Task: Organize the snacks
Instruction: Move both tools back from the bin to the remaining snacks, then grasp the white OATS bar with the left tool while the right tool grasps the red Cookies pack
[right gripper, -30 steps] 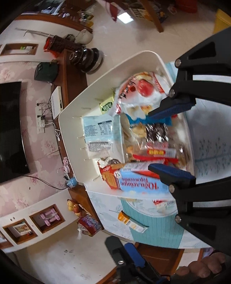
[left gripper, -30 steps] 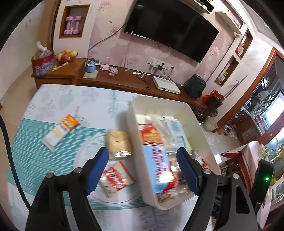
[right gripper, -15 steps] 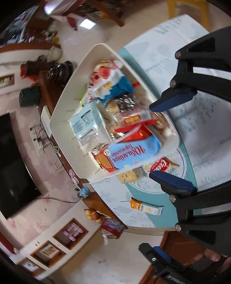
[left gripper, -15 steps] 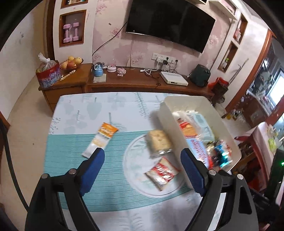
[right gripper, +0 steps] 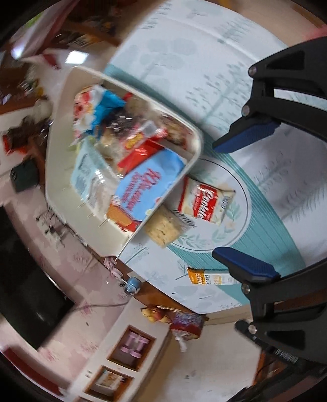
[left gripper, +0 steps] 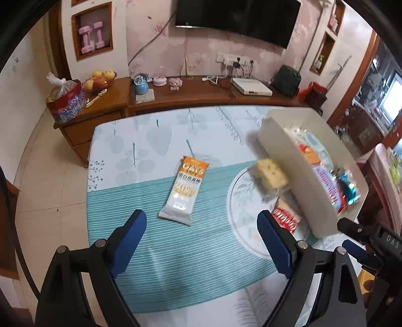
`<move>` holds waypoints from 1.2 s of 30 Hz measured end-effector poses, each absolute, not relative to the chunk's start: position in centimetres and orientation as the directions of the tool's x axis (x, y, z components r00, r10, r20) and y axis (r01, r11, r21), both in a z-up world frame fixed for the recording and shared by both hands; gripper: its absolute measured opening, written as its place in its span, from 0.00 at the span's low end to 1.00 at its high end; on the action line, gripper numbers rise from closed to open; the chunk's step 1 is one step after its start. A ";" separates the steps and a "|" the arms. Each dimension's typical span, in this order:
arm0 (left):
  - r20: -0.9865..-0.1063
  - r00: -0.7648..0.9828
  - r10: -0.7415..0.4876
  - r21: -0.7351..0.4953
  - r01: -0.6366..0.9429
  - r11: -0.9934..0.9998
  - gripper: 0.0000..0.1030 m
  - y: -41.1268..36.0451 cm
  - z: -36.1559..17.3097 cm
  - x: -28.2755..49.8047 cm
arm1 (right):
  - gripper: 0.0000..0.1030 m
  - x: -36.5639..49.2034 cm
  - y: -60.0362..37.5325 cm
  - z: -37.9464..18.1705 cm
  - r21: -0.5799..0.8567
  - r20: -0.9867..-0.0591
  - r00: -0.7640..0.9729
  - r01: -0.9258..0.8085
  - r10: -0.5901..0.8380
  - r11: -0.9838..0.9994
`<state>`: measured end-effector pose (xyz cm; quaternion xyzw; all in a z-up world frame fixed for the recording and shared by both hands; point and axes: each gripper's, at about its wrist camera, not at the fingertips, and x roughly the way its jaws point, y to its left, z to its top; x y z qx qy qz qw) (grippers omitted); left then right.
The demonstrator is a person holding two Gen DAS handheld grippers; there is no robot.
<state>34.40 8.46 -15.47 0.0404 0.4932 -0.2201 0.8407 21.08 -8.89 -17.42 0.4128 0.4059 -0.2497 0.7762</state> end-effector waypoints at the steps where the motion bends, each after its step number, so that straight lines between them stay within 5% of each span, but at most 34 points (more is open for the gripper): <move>1: -0.854 0.412 -0.319 -0.138 0.412 0.901 0.86 8.6 -16.1 34.7 | 0.75 21.2 -8.6 -18.0 0.440 -0.843 0.535 0.741 -0.051 0.507; 13: -0.899 0.367 -0.240 -0.064 0.432 0.900 0.86 7.7 -20.9 36.5 | 0.75 23.2 -6.6 -22.6 0.365 -0.913 0.406 0.853 -0.034 0.373; 36: -0.922 0.340 -0.184 -0.044 0.382 0.923 0.86 4.4 -26.8 41.6 | 0.75 30.4 -6.5 -26.6 0.149 -0.954 0.256 0.855 -0.155 0.497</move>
